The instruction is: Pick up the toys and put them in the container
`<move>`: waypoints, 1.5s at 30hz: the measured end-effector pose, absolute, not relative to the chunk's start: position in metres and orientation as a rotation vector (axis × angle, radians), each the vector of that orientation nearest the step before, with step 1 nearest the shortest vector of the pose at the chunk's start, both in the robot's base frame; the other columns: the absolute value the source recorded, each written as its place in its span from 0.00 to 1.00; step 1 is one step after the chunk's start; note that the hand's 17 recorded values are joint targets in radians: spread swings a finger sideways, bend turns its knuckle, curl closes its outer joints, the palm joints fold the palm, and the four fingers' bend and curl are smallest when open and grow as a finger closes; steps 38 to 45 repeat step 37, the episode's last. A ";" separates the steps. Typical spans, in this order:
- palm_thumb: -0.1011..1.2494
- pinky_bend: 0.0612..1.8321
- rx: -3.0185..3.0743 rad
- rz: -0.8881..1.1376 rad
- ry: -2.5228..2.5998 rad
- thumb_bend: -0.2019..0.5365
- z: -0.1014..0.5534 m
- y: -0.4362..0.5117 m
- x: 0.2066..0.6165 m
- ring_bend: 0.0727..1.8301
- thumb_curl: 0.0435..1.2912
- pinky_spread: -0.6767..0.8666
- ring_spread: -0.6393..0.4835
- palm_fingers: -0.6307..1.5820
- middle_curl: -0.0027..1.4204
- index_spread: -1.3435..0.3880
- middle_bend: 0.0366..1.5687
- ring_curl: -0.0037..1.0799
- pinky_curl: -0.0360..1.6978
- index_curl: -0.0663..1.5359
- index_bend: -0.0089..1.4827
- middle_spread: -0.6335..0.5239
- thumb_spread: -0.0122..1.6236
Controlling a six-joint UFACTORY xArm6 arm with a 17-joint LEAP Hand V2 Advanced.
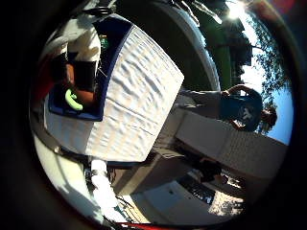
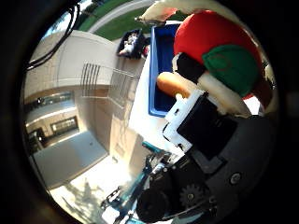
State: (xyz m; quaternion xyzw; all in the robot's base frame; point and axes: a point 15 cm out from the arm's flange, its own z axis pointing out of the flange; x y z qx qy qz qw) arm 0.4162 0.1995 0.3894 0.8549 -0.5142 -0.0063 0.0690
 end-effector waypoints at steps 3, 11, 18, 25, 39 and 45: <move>0.79 0.76 2.592 0.013 -1.570 0.25 0.370 0.230 0.432 0.78 0.45 0.57 0.48 0.66 0.79 0.21 0.70 0.75 0.53 0.09 0.55 0.31 0.73; 0.66 0.71 2.540 0.039 -1.691 0.21 0.274 0.268 0.491 0.69 0.40 0.59 0.54 0.60 0.73 0.31 0.61 0.69 0.53 0.12 0.61 0.34 0.76; 0.56 0.59 2.475 0.005 -1.722 0.22 0.240 0.243 0.509 0.43 0.33 0.67 0.76 0.17 0.48 0.53 0.18 0.48 0.45 0.11 0.40 0.53 0.76; 0.55 0.46 2.547 0.046 -1.714 0.24 0.277 0.234 0.514 0.26 0.28 0.74 0.85 0.22 0.31 0.52 0.05 0.32 0.35 0.12 0.21 0.67 0.74; 0.57 0.41 2.585 0.108 -1.774 0.25 0.419 0.166 0.441 0.22 0.26 0.76 0.87 0.25 0.22 0.53 0.06 0.30 0.29 0.16 0.12 0.69 0.74; 0.57 0.41 2.585 0.108 -1.774 0.25 0.419 0.166 0.441 0.22 0.26 0.76 0.87 0.25 0.22 0.53 0.06 0.30 0.29 0.16 0.12 0.69 0.74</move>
